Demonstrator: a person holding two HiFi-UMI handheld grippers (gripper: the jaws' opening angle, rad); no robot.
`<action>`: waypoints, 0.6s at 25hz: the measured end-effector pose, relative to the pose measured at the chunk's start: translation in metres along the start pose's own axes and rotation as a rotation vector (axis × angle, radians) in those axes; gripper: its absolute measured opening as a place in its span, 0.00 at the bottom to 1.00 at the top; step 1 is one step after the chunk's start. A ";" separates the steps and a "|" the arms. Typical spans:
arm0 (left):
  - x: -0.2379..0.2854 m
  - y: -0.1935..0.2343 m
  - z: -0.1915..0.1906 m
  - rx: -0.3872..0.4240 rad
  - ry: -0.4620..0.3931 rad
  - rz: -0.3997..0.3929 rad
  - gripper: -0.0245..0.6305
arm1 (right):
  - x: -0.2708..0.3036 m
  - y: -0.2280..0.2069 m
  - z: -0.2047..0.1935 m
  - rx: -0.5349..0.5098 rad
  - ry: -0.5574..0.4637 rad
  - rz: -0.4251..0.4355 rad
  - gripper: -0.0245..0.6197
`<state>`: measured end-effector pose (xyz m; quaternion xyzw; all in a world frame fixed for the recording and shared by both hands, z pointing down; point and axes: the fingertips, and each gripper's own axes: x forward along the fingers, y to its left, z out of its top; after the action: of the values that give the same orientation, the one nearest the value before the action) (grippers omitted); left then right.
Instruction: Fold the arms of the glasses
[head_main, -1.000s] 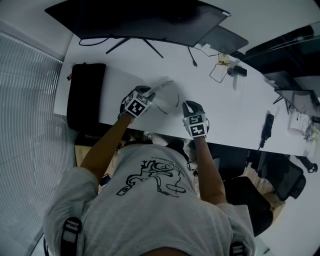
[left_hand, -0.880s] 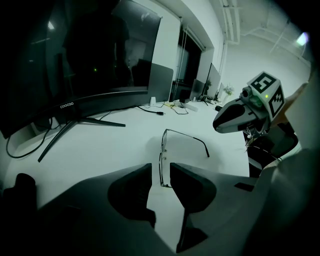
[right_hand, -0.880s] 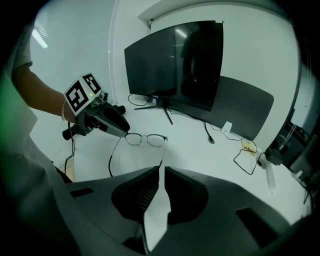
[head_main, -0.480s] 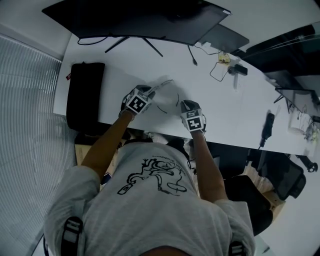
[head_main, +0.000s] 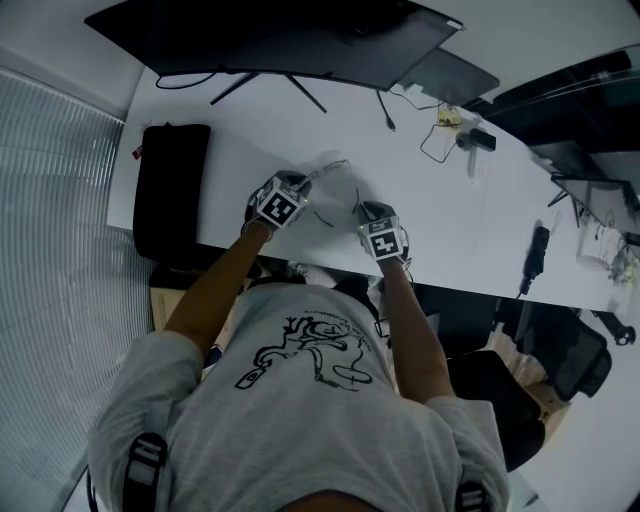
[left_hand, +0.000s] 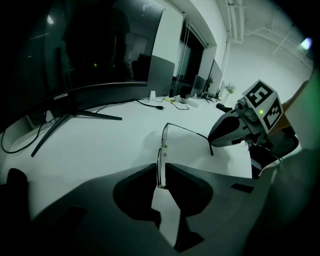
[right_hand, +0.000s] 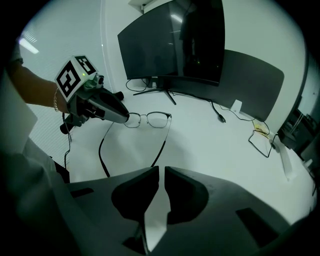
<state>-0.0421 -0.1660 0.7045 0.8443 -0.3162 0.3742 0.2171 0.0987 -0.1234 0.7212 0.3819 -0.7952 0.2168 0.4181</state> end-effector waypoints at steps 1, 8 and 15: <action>0.000 0.000 0.000 -0.001 0.001 0.003 0.14 | 0.001 0.001 0.000 -0.002 0.001 0.003 0.11; 0.000 0.001 0.000 -0.007 0.002 0.012 0.14 | 0.004 0.009 0.002 -0.009 0.000 0.021 0.11; 0.001 -0.004 -0.003 -0.013 0.000 0.006 0.14 | 0.004 0.014 0.005 -0.012 -0.006 0.027 0.11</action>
<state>-0.0397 -0.1618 0.7065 0.8420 -0.3210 0.3727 0.2215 0.0834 -0.1195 0.7216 0.3691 -0.8028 0.2168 0.4151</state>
